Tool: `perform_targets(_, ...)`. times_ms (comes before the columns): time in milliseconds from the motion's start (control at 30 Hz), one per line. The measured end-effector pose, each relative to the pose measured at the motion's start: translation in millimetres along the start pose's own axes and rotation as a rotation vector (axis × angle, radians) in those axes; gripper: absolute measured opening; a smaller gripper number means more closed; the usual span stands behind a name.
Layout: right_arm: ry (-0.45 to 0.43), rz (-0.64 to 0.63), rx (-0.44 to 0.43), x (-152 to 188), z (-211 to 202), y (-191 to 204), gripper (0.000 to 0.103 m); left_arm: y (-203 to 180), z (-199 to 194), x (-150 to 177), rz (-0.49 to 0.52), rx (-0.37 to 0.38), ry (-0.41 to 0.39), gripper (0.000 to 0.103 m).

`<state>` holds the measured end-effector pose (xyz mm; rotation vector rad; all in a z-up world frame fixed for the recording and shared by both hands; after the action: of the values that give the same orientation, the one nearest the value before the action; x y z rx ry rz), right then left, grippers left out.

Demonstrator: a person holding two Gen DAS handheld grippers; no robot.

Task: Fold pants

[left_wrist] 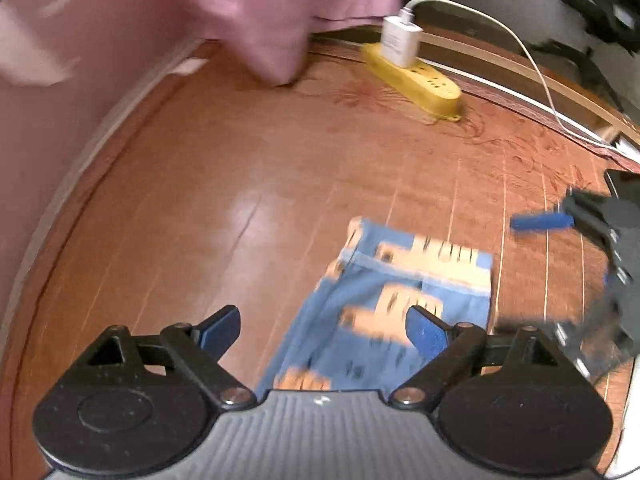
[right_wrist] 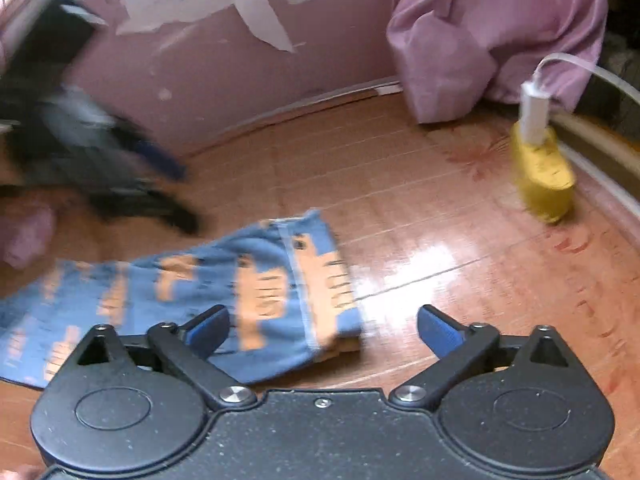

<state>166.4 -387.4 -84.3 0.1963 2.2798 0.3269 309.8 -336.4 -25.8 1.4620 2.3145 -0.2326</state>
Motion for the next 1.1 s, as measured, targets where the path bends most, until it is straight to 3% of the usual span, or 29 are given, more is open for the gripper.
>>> perform_targets(100,0.034,0.115,-0.080,3.4,-1.4,-4.2,0.075,10.3,22.0,-21.3,-0.029,0.077,-0.039,0.077)
perform_targets(200,0.065,0.186,-0.071,8.2,2.4,-15.4,0.057,19.3,38.1,-29.2,-0.074,0.151,-0.007,0.067)
perform_targets(400,0.103,0.358,-0.112,15.4,8.9,-33.8,0.051,18.9,55.9,-28.9,-0.058,0.267,0.078,0.054)
perform_targets(500,0.107,0.397,-0.148,16.1,10.1,-31.1,0.052,9.9,66.7,-28.9,-0.043,0.294,0.104,0.053)
perform_targets(567,0.105,0.442,-0.183,17.2,12.1,-32.6,0.052,3.2,73.8,-29.4,-0.029,0.300,0.122,0.044)
perform_targets(700,0.082,0.461,-0.197,15.1,13.3,-36.4,0.052,-7.1,75.5,-31.2,0.041,0.257,0.113,0.029)
perform_targets(800,0.068,0.459,-0.198,14.0,13.7,-37.0,0.052,-7.5,72.4,-31.9,0.039,0.227,0.083,0.017)
perform_targets(933,0.059,0.426,-0.181,13.4,14.7,-36.7,0.042,-15.0,58.7,-25.9,0.122,0.147,-0.001,0.014)
perform_targets(1000,0.064,0.404,-0.156,14.1,16.2,-37.5,0.027,-22.8,52.2,-22.2,0.176,0.101,-0.045,0.013)
perform_targets(1100,0.068,0.373,-0.134,14.1,16.4,-37.6,0.026,-32.3,42.6,-17.9,0.241,0.028,-0.100,0.013)
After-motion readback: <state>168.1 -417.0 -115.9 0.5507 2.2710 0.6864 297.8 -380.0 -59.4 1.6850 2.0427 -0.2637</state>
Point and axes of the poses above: each gripper's, at about its wrist camera, not at the fingertips, and z roughly the way its jaws point, y to its left, x to its underside, the point moved 9 cm from there along z, roughly the way its jaws point, and after that the axes turned 2 degrees about -x, right-handed, at the moved point
